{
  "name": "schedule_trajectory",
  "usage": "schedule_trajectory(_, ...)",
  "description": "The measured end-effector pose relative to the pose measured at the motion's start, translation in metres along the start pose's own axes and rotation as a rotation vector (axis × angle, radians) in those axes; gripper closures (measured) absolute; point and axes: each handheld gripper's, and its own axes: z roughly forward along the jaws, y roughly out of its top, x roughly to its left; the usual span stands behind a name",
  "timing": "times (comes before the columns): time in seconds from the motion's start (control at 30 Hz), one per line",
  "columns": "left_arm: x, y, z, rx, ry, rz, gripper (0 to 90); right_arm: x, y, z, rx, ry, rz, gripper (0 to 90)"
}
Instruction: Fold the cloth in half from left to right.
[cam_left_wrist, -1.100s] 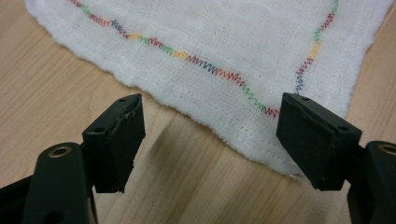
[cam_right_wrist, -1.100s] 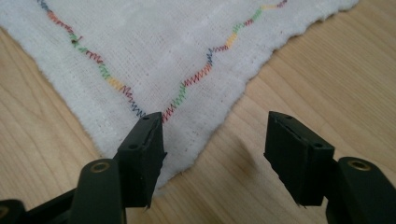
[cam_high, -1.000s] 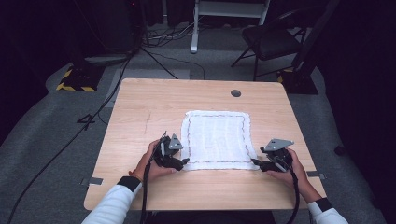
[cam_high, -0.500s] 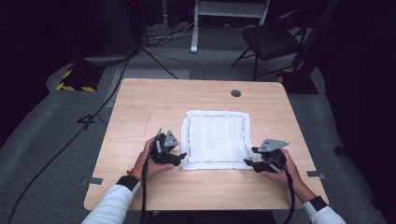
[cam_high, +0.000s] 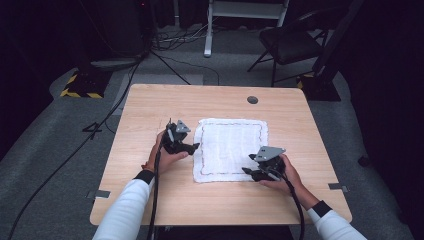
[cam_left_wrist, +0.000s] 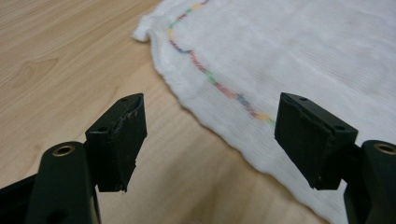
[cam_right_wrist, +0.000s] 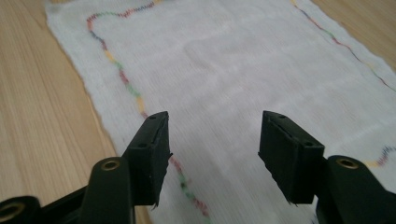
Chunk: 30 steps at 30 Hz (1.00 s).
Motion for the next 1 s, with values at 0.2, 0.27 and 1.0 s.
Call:
schedule_trajectory(0.2,0.012,0.021,0.023,0.006,0.046,-0.015,24.5,0.011,0.022,0.023,-0.020,0.059,-0.014,44.3)
schedule_trajectory(0.27,0.014,0.029,0.033,0.003,0.048,-0.028,23.8,0.016,0.029,0.031,-0.024,0.080,-0.023,44.2)
schedule_trajectory(1.0,0.025,0.040,0.071,0.048,0.058,-0.110,29.4,0.079,0.072,0.081,-0.030,0.227,-0.144,42.9)
